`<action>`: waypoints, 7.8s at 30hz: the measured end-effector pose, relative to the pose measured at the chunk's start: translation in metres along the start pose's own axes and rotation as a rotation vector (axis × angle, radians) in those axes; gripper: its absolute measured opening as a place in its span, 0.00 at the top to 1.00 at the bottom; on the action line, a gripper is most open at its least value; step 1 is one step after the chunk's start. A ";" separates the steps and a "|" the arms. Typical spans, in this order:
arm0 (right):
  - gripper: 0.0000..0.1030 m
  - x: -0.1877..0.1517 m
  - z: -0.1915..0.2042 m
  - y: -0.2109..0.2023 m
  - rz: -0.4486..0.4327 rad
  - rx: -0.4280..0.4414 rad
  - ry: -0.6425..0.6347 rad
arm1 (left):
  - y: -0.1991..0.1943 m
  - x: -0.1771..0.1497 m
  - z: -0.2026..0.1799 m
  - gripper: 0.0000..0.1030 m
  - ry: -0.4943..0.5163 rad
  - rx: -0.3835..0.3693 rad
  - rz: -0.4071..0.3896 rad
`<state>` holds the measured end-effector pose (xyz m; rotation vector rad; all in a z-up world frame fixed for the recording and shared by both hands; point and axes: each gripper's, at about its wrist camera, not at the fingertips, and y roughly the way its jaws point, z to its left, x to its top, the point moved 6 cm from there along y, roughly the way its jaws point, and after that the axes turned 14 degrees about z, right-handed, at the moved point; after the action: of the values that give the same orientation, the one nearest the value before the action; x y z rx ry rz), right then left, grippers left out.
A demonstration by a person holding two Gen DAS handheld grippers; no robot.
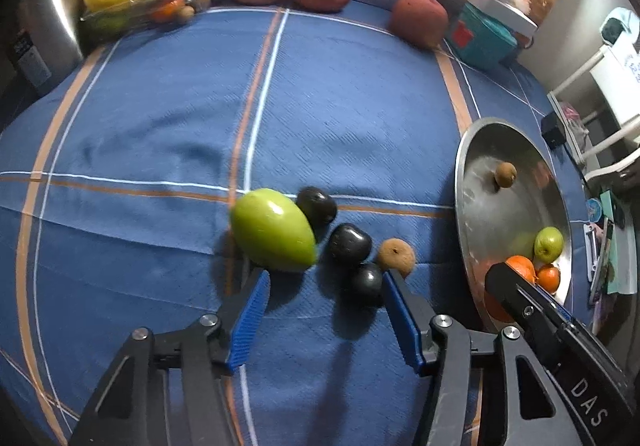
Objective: Organize fruits
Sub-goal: 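Grasp the tangerine with the right tool while the left tool grasps a black plum, then carry the tangerine and black plum into the steel bowl and open both tools, then withdraw both open tools from the bowl toward the green apple and kiwi, then lower the left tool around the green apple while the right tool straddles the kiwi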
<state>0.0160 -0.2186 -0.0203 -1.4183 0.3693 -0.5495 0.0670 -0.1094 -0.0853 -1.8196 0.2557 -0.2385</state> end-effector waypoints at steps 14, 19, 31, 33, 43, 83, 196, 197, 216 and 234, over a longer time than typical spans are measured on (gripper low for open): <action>0.63 0.000 -0.012 -0.002 0.001 0.017 0.035 | 0.013 -0.001 -0.021 0.57 0.049 -0.009 0.018; 0.63 0.000 -0.013 -0.002 0.003 0.023 0.034 | 0.016 -0.001 -0.024 0.59 0.058 0.002 0.023; 0.63 0.000 -0.013 -0.002 0.006 0.030 0.029 | 0.027 0.001 -0.037 0.68 0.073 0.018 0.028; 0.63 0.000 -0.013 -0.002 0.006 0.031 0.028 | 0.028 0.000 -0.040 0.70 0.072 0.012 0.029; 0.63 0.000 -0.013 -0.002 0.007 0.031 0.028 | 0.018 -0.001 -0.036 0.72 0.071 -0.002 0.020; 0.63 0.038 -0.075 -0.015 -0.097 -0.017 0.197 | -0.013 0.028 -0.107 0.72 0.229 -0.064 -0.192; 0.29 0.030 -0.037 0.011 -0.009 -0.174 0.011 | -0.035 0.034 0.042 0.02 -0.146 0.148 -0.120; 0.29 0.029 -0.037 0.012 -0.009 -0.176 0.012 | -0.034 0.034 0.042 0.01 -0.145 0.151 -0.118; 0.07 0.032 -0.034 0.006 -0.082 -0.185 -0.007 | -0.036 0.036 0.049 0.00 -0.164 0.141 -0.135; 0.07 0.031 0.003 0.011 -0.066 -0.027 -0.068 | -0.046 0.038 0.070 0.00 -0.219 0.040 -0.163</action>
<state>0.0448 -0.2327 -0.0281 -1.4759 0.2776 -0.5507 0.1259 -0.0442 -0.0580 -1.8114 -0.0510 -0.1546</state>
